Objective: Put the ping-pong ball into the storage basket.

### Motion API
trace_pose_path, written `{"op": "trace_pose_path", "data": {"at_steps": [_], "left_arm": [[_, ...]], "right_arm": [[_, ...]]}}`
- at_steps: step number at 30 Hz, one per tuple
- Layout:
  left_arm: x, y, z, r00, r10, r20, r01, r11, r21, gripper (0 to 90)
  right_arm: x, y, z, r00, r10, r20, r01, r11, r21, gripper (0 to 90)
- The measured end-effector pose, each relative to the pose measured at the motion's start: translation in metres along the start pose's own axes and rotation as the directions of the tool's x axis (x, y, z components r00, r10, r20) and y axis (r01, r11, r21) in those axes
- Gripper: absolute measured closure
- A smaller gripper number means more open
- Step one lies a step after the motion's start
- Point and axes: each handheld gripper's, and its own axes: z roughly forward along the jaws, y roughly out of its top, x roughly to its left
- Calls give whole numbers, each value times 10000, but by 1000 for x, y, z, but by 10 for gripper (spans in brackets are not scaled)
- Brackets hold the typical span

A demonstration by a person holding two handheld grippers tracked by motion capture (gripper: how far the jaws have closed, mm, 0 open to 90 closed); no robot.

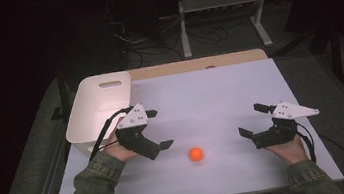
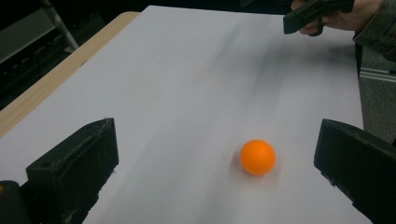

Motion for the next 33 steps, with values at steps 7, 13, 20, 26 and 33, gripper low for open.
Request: {"op": "trace_pose_path", "data": {"at_steps": [7, 13, 20, 26, 33], "left_arm": [[-2, 2, 10, 9998, 66, 183, -68, 9999, 137, 0], [-4, 2, 20, 9990, 95, 433, -108, 9995, 299, 0], [-7, 2, 29, 9984, 119, 545, -143, 9990, 430, 0], [-10, 3, 36, 9971, 183, 744, -222, 9984, 521, 0], [-13, 2, 47, 9962, 173, 857, -227, 9978, 621, 0]], "right_arm": [[0, 0, -1, 10000, 36, -1, -36, 10000, -27, 0], [0, 0, -1, 10000, 8, -25, -8, 10000, -42, 0], [0, 0, -1, 10000, 3, -45, -3, 10000, -32, 0], [1, 0, -1, 10000, -6, -69, 5, 10000, -42, 0], [1, 1, -1, 9999, -31, -109, 30, 10000, -76, 0]]}}
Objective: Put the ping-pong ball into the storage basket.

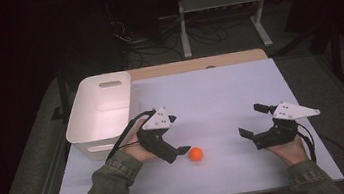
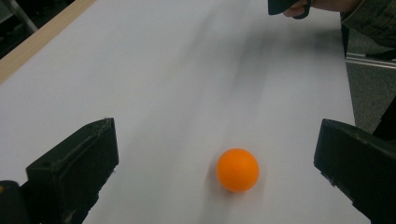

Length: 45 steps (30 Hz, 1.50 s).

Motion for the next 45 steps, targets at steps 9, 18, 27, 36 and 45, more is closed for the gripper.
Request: {"op": "trace_pose_path", "data": {"at_steps": [9, 18, 27, 36, 45], "left_arm": [[-1, -1, 11, 9999, -3, 161, 2, 10000, 54, 0], [-2, -3, 21, 9997, 61, 252, -72, 9991, 425, 0], [-3, -6, 31, 9994, 60, 350, -85, 9974, 720, 0], [-5, -8, 41, 9989, 97, 466, -143, 9949, 998, 0], [-5, -11, 49, 9990, 152, 428, -208, 9909, 1333, 0]], "right_arm": [[0, 0, -1, 10000, 9, -30, -9, 10000, -4, 0], [1, 0, 0, 10000, -14, -88, 14, 10000, 5, 0], [1, 0, 0, 9999, -27, -122, 27, 10000, 11, 0], [1, 0, 1, 9998, -26, -174, 26, 10000, 29, 0], [2, 0, 2, 9997, -19, -227, 20, 10000, 51, 0]]}}
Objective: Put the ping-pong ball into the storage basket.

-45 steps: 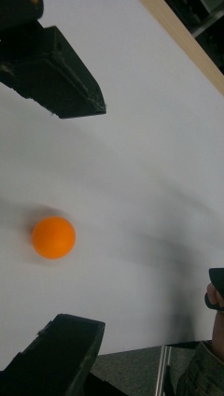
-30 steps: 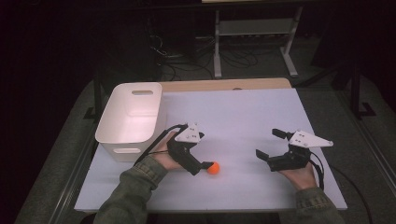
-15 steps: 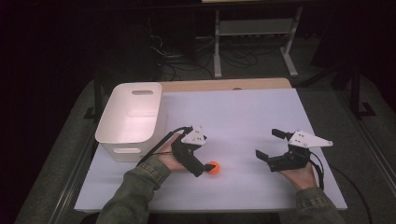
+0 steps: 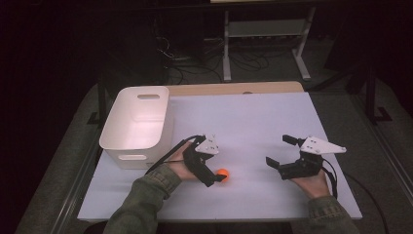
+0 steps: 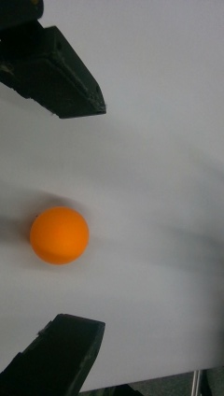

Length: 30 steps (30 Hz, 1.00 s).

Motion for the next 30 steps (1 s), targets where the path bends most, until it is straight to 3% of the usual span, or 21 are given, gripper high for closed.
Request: {"op": "trace_pose_path", "data": {"at_steps": [16, 30], "left_arm": [[1, -5, 16, 9998, 105, 142, -115, 9973, 730, 0], [0, -7, 22, 9996, 163, 214, -183, 9952, 965, 0]], "right_arm": [[0, -1, 1, 10000, -19, -52, 20, 10000, 80, 0], [0, -1, 2, 10000, -24, -71, 25, 9999, 114, 0]]}}
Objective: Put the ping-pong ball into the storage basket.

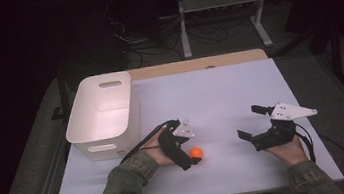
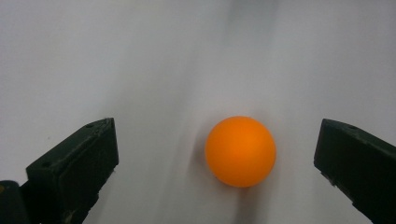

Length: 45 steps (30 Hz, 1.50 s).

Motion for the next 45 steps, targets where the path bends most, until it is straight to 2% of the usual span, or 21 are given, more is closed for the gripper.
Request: {"op": "trace_pose_path", "data": {"at_steps": [12, 18, 27, 32, 45], "left_arm": [[0, -2, 5, 9998, 72, 169, -78, 9995, 321, 28], [-2, -2, 8, 9989, 283, 365, -304, 9978, 585, 83], [-4, -3, 11, 9974, 579, 429, -614, 9943, 867, 192], [-4, -3, 11, 9969, 618, 488, -661, 9935, 926, 262], [-7, 5, 15, 9924, 1013, 702, -1108, 9826, 1491, 367]], "right_arm": [[0, 0, 1, 10000, 5, -30, -5, 10000, 69, 0], [0, -1, 1, 10000, 1, -24, -1, 10000, 85, 0], [0, -1, 1, 10000, 10, -39, -10, 9999, 100, 0], [0, -1, 1, 10000, 13, -43, -13, 9999, 125, 0], [0, -1, 2, 10000, 9, -49, -8, 9999, 129, 0]]}}
